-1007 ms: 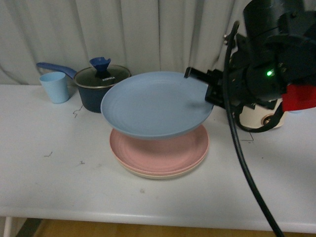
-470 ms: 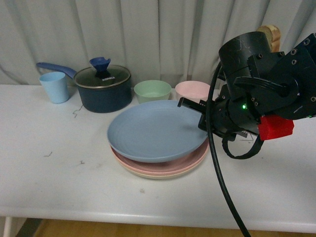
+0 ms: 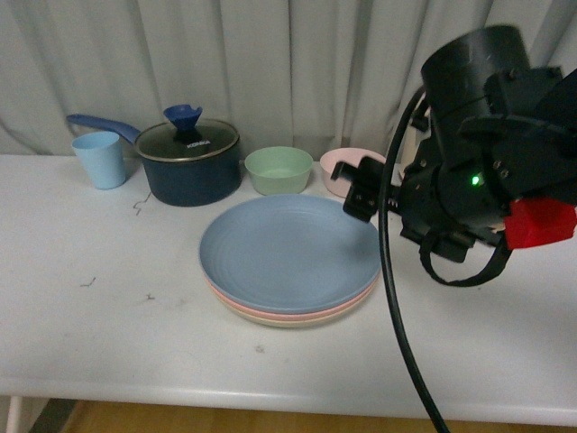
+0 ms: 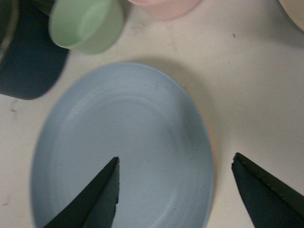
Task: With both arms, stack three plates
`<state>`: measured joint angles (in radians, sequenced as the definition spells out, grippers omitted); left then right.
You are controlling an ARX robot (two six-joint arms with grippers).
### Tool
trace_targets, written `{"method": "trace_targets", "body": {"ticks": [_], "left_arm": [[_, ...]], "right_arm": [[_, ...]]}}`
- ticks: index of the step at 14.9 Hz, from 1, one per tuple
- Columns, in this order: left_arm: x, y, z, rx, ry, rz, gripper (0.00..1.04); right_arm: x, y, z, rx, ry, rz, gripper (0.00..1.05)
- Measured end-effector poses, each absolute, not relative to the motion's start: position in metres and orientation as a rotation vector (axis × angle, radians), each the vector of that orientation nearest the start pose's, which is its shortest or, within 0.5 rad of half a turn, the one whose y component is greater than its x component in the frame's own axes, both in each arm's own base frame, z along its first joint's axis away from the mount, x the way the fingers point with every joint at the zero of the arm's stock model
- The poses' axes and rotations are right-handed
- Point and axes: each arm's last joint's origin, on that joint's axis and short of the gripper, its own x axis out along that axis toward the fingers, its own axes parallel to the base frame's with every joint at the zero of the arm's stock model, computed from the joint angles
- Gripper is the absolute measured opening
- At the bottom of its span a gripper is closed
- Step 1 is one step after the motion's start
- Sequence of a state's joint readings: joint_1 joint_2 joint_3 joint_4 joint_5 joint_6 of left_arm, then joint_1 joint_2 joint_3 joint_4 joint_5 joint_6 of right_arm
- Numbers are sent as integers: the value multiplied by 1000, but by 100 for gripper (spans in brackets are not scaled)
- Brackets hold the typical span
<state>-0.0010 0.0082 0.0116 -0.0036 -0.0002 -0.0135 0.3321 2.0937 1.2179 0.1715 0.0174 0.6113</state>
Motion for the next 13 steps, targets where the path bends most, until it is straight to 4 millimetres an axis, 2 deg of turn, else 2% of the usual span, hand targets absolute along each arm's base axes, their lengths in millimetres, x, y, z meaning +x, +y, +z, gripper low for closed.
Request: {"method": "trace_targets", "body": {"ticks": [1,3,4,6,9,10,11,13], "left_arm": [[98,0,166,-14,0,-1,98],[98,0,166,-14,0,-1,98],[98,0,167,-14,0,-1,98],[98,0,166,-14,0,-1,98],[98,0,166,-14,0,-1,98],[98,0,166,-14,0,-1,98],[98,0,166,-14,0,0,98],[98,0,167,-14,0,-1,98]], "right_arm": [[401,136,137,482,721,108,78],[386,120,184,538,583,184,100],[376,108,206,553,510,204,97],[353,87,239,571,401,242,98],[313,68,278,557,264,292,98],[300,65,285,464,101,222,90],[272,54,284,292,4,78,76],[227,35,265,97,5,-4,52]]}}
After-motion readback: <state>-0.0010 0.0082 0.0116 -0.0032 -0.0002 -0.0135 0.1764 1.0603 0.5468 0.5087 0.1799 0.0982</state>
